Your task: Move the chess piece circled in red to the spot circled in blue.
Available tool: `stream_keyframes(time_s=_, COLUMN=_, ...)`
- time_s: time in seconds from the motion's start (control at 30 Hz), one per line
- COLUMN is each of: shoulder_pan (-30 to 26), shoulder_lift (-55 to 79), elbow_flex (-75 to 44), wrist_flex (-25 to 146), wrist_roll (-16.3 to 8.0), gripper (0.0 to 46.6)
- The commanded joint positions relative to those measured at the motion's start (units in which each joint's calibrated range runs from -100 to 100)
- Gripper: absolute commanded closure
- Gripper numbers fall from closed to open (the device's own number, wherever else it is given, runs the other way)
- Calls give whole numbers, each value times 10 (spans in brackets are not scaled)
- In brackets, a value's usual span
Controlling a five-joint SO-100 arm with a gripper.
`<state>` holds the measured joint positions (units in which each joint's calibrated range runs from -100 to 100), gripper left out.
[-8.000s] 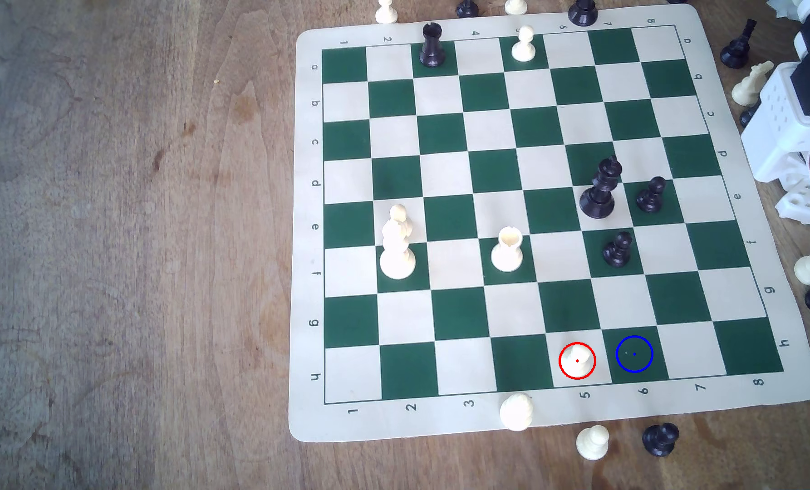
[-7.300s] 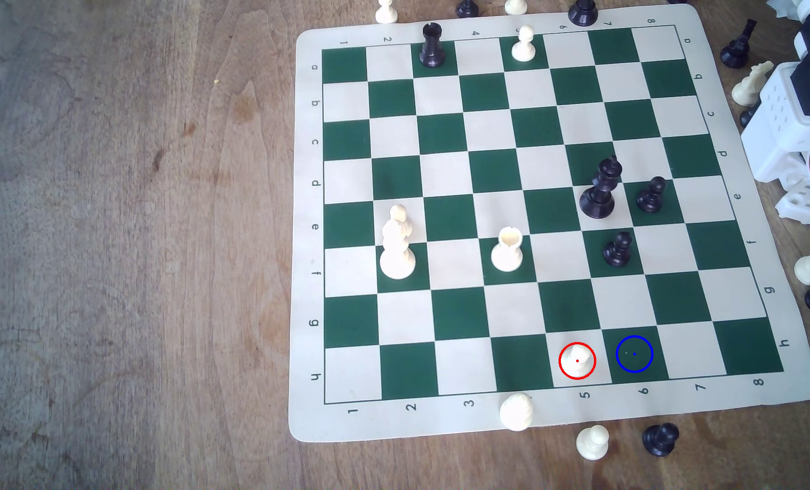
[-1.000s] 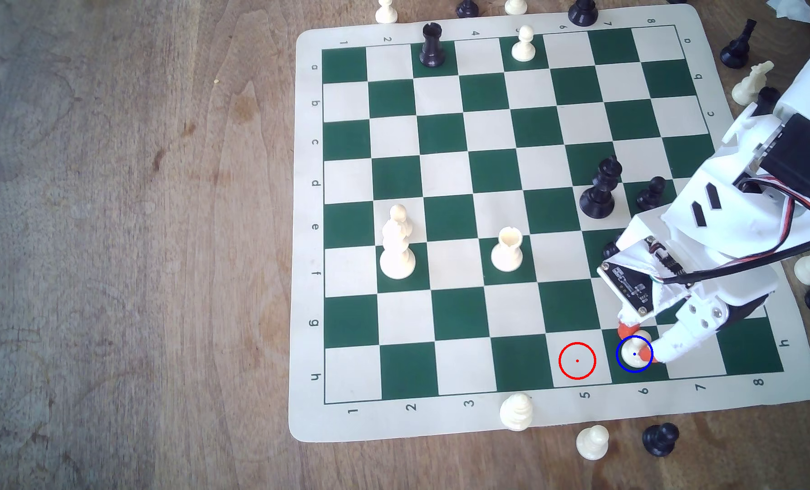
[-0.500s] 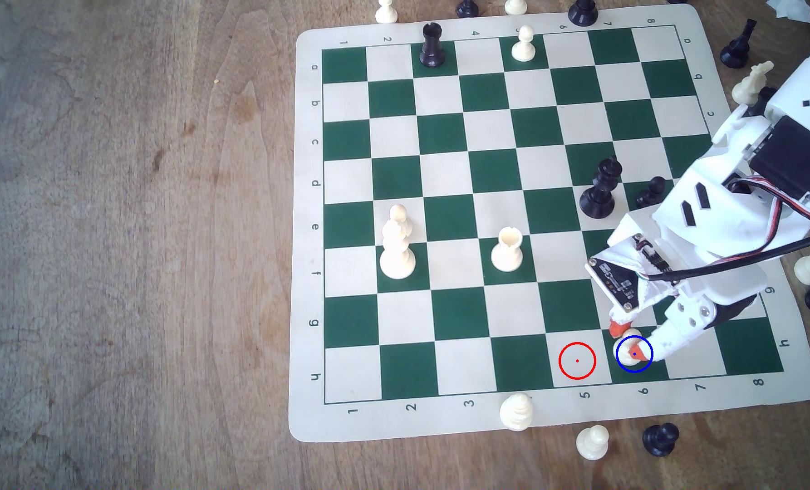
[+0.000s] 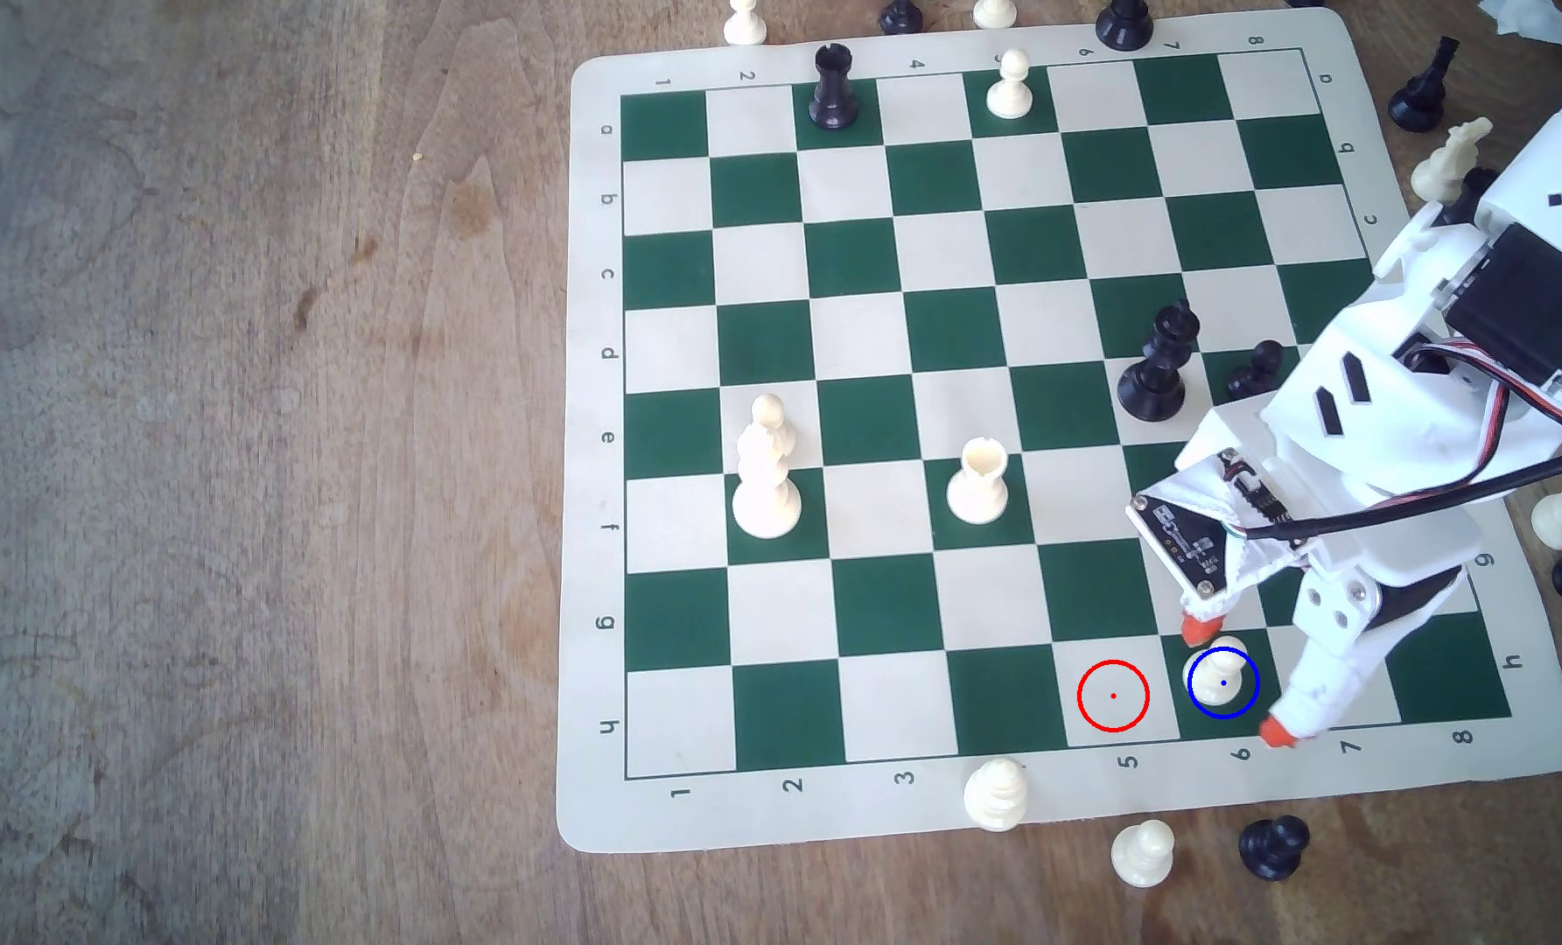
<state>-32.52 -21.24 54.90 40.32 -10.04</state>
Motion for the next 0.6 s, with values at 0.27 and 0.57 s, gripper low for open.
stream_keyframes(time_s=0.27, shoulder_pan=45, shoulder_lift=-141, elbow_flex=-26, wrist_flex=33, wrist_roll=7, gripper=218)
stream_keyframes(time_s=0.57, shoulder_pan=179, shoulder_lift=-325, elbow_flex=54, wrist_flex=-49, wrist_roll=40, gripper=238)
